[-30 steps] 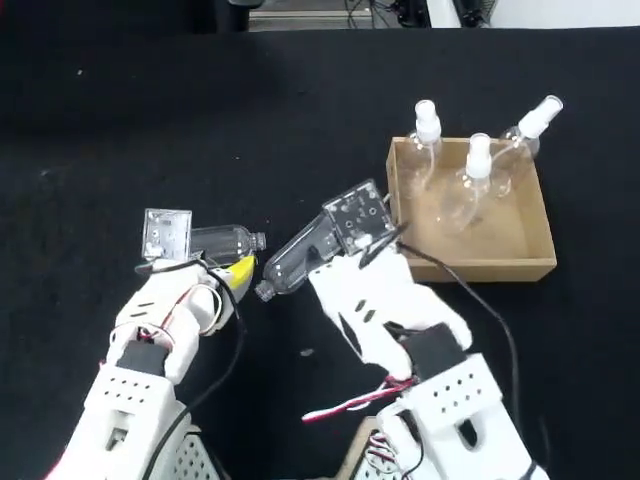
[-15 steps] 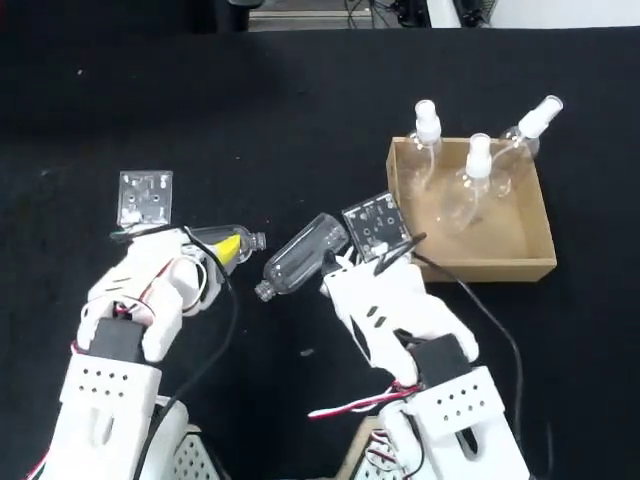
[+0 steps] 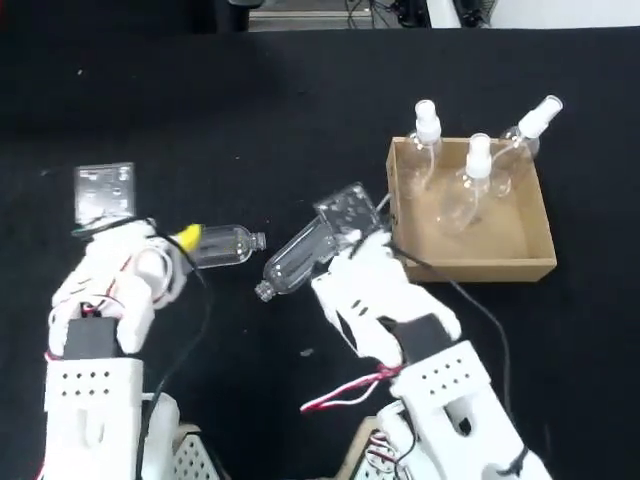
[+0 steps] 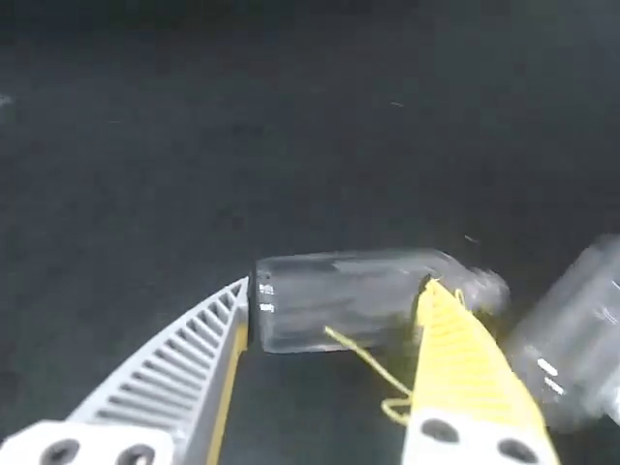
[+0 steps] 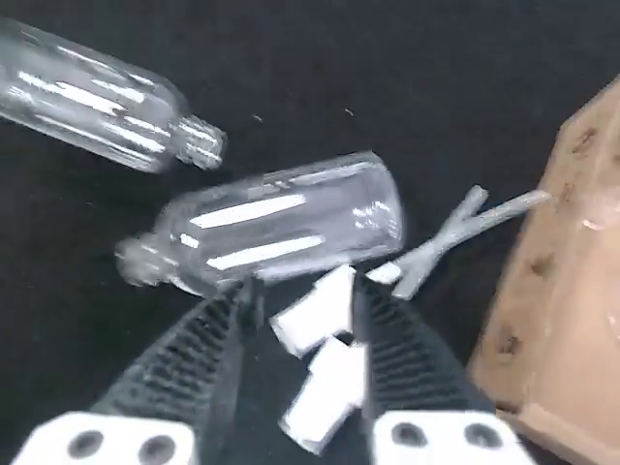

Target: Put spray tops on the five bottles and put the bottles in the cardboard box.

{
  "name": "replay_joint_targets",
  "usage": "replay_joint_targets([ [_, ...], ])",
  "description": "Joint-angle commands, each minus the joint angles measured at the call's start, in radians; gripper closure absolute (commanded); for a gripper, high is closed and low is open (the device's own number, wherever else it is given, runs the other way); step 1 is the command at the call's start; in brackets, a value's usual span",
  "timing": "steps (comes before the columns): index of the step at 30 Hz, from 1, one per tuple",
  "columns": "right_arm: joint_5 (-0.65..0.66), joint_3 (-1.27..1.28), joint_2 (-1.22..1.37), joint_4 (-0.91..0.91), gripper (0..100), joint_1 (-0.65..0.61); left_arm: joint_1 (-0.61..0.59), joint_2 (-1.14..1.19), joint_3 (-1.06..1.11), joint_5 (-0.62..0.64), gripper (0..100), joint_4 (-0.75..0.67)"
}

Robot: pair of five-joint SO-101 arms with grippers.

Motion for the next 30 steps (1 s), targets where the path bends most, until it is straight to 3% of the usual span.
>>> replay_joint_targets([
  [1,-0.003,-0.108,0.071,0.018,79.8,-0.058,-0.090,0.002,0.042,-0.011,74,-0.140],
  [5,0.003,-0.077,0.105,-0.012,78.6,-0.115,-0.087,0.120,-0.013,-0.110,74,-0.158],
  [13,0.005,-0.035,0.105,-0.048,79.3,-0.135,-0.102,0.738,-0.389,-0.124,74,-0.140],
  [18,0.005,-0.035,0.105,-0.046,79.3,-0.135,-0.150,0.994,-0.553,-0.209,74,-0.129],
  [23,0.006,-0.035,0.105,-0.046,79.3,-0.137,-0.151,1.060,-0.552,-0.322,74,-0.021],
  [30,0.006,-0.035,0.105,-0.046,79.3,-0.140,-0.150,0.944,-0.483,-0.394,74,0.172],
])
